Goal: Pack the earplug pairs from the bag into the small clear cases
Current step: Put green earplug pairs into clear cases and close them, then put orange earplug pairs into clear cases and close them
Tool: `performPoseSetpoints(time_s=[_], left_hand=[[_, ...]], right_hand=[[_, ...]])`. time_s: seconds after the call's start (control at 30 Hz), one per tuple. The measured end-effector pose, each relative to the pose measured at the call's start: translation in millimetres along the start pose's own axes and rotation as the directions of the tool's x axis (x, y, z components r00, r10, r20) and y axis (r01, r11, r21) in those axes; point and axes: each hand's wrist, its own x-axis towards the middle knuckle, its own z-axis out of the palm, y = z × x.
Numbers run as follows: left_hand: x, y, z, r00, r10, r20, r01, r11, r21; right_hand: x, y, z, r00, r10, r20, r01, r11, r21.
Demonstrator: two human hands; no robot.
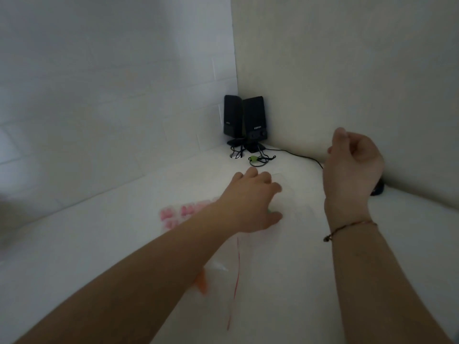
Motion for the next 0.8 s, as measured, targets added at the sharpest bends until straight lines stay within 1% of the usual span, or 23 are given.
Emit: performPoseSetpoints(time_s=[0.07,0.13,0.23,0.3,0.37,0.4,0.43,0.47,0.5,0.53,0.57,0.6,0.63,0.67,0.7,0.73,0.77,0.8], left_hand=[[7,5,-1,0.992,0.122,0.025,-0.122,0.992,-0.013],[13,7,-1,0.978,0.191,0.079,-0.196,0.979,0.053],[19,10,0,0.976,0.191,0.109,-0.201,0.975,0.096],[21,13,-2,0.975,0.200,0.091,-0.210,0.971,0.112],[21,12,-8,0.978,0.205,0.037,-0.208,0.974,0.092],[18,10,-14,0.983,0.183,-0.005,-0.182,0.982,0.045],[13,7,-21,0.990,0.132,-0.056,-0.135,0.990,-0.046],[7,2,-30,0.993,0.053,-0.105,-0.072,0.979,-0.189],[-2,-6,-38,0.989,-0.048,-0.139,-0.004,0.935,-0.354],[-12,-14,-47,0.977,-0.156,-0.149,0.062,0.865,-0.497],[-25,-23,-54,0.958,-0.252,-0.139,0.121,0.790,-0.601],[-39,-33,-60,0.937,-0.330,-0.111,0.170,0.712,-0.681],[-54,-42,-63,0.921,-0.383,-0.067,0.206,0.628,-0.750],[-69,-49,-65,0.913,-0.408,-0.019,0.227,0.544,-0.808],[-86,-55,-65,0.910,-0.415,0.025,0.236,0.466,-0.853],[-102,-60,-65,0.910,-0.409,0.063,0.237,0.390,-0.890],[-117,-62,-64,0.911,-0.401,0.098,0.238,0.316,-0.918],[-130,-63,-63,0.910,-0.395,0.125,0.236,0.247,-0.940]], right_hand=[[-1,0,0,1.000,-0.003,0.005,0.003,1.000,-0.008],[-3,0,0,1.000,-0.010,0.004,0.010,1.000,-0.021],[-5,-1,0,0.999,-0.039,-0.015,0.039,0.999,-0.030],[-7,-2,0,0.998,-0.062,-0.027,0.062,0.998,-0.032],[-8,-4,-1,0.997,-0.075,-0.030,0.075,0.997,-0.032],[-9,-5,-1,0.996,-0.081,-0.026,0.080,0.996,-0.036],[-10,-7,0,0.996,-0.090,-0.007,0.089,0.995,-0.046],[-12,-8,1,0.994,-0.100,0.039,0.102,0.993,-0.056],[-14,-9,3,0.986,-0.119,0.115,0.127,0.990,-0.063],[-19,-11,5,0.963,-0.151,0.223,0.171,0.983,-0.070],[-26,-13,7,0.913,-0.202,0.354,0.241,0.968,-0.067],[-36,-16,10,0.828,-0.270,0.491,0.330,0.943,-0.037],[-47,-18,13,0.711,-0.346,0.613,0.420,0.907,0.025],[-58,-21,17,0.574,-0.419,0.704,0.496,0.862,0.109],[-69,-23,20,0.439,-0.477,0.762,0.541,0.817,0.200],[-79,-24,24,0.332,-0.507,0.795,0.554,0.787,0.271],[-88,-25,27,0.262,-0.517,0.815,0.554,0.772,0.312],[-95,-25,29,0.220,-0.517,0.827,0.555,0.764,0.329]])
